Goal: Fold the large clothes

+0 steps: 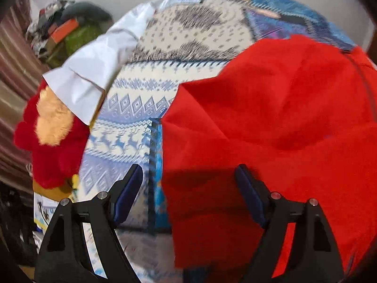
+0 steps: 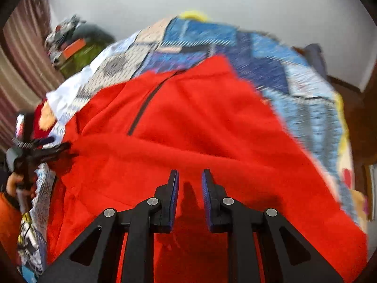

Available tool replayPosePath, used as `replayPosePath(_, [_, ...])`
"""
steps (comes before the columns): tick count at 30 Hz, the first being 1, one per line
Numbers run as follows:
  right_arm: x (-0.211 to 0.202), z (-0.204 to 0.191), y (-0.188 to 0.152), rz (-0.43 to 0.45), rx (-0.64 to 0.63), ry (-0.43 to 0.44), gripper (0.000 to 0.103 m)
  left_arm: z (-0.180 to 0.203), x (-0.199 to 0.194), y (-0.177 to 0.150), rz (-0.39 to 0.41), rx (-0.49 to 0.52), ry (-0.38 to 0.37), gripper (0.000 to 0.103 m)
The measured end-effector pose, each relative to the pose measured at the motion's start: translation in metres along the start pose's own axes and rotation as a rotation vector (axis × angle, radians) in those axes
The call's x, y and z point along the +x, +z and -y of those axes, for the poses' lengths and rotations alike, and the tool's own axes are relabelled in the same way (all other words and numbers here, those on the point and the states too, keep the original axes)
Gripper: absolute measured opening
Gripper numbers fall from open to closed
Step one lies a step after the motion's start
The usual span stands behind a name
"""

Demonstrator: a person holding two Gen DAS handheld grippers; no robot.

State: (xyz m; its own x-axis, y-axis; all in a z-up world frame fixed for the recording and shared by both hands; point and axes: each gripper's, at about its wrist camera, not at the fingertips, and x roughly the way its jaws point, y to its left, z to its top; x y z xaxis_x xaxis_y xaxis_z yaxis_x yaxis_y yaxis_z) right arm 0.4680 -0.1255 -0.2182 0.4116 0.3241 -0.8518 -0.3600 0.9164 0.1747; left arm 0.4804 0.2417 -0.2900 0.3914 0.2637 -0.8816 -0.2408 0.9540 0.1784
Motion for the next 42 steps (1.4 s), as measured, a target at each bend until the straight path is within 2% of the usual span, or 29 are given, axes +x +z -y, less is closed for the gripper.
replayPosePath(2, [0.017,-0.005,-0.001,-0.033,-0.034,-0.034,0.016,-0.006,0.015,0.009,-0.020,-0.045,0.025,0.083])
replayPosePath(4, [0.019,-0.008,-0.003,-0.014,-0.098,-0.052,0.016,-0.017,0.024,0.018,-0.019,-0.115,0.013,0.084])
replayPosePath(6, [0.016,-0.010,-0.006,-0.031,-0.180,-0.138,0.016,-0.028,0.030,0.025,-0.017,-0.178,0.012,0.084])
replayPosePath(9, [0.009,-0.002,-0.016,-0.039,-0.268,-0.277,0.016,-0.037,0.030,0.030,-0.016,-0.213,0.029,0.084])
replayPosePath(12, [-0.007,0.022,-0.029,-0.047,-0.249,-0.309,0.016,-0.042,0.016,0.029,0.003,-0.203,0.011,0.083])
replayPosePath(16, [-0.044,0.047,-0.039,0.012,-0.184,-0.288,0.016,-0.054,-0.034,0.007,0.104,-0.175,-0.081,0.083])
replayPosePath(20, [-0.054,0.048,-0.045,0.022,-0.148,-0.195,0.016,-0.047,-0.066,-0.026,0.132,-0.090,-0.099,0.083])
replayPosePath(23, [-0.035,0.038,-0.048,-0.014,-0.173,-0.247,0.016,-0.040,-0.069,-0.055,0.106,-0.027,-0.120,0.083])
replayPosePath(25, [-0.017,0.031,-0.053,-0.043,-0.205,-0.338,0.016,-0.033,-0.061,-0.069,0.075,-0.006,-0.132,0.083])
replayPosePath(28, [-0.010,0.030,-0.053,-0.021,-0.199,-0.419,0.016,-0.028,-0.038,-0.078,-0.006,-0.067,-0.207,0.081])
replayPosePath(29, [-0.009,0.029,-0.052,-0.026,-0.191,-0.434,0.016,-0.027,-0.036,-0.081,-0.003,-0.083,-0.208,0.080])
replayPosePath(31, [-0.009,0.032,-0.051,-0.030,-0.185,-0.447,0.016,-0.020,-0.037,-0.082,0.034,-0.083,-0.208,0.070])
replayPosePath(33, [-0.005,0.034,-0.050,-0.045,-0.193,-0.515,0.016,-0.013,-0.035,-0.080,0.012,-0.090,-0.285,0.042])
replayPosePath(34, [-0.003,0.035,-0.051,-0.053,-0.201,-0.537,0.016,-0.008,-0.032,-0.080,-0.008,-0.094,-0.303,0.035])
replayPosePath(35, [-0.003,0.037,-0.053,-0.050,-0.208,-0.527,0.016,-0.004,-0.029,-0.081,-0.017,-0.092,-0.296,0.023])
replayPosePath(36, [-0.004,0.038,-0.052,-0.047,-0.208,-0.522,0.016,0.001,-0.024,-0.082,-0.034,-0.081,-0.251,0.012])
replayPosePath(37, [-0.006,0.040,-0.052,-0.050,-0.197,-0.514,0.016,0.002,-0.020,-0.084,-0.051,-0.079,-0.208,0.008])
replayPosePath(40, [-0.014,0.046,-0.049,-0.059,-0.162,-0.479,0.016,-0.007,-0.026,-0.093,-0.039,-0.124,-0.201,0.006])
replayPosePath(42, [-0.024,0.048,-0.050,-0.033,-0.160,-0.436,0.016,-0.012,-0.033,-0.100,-0.025,-0.130,-0.189,0.006])
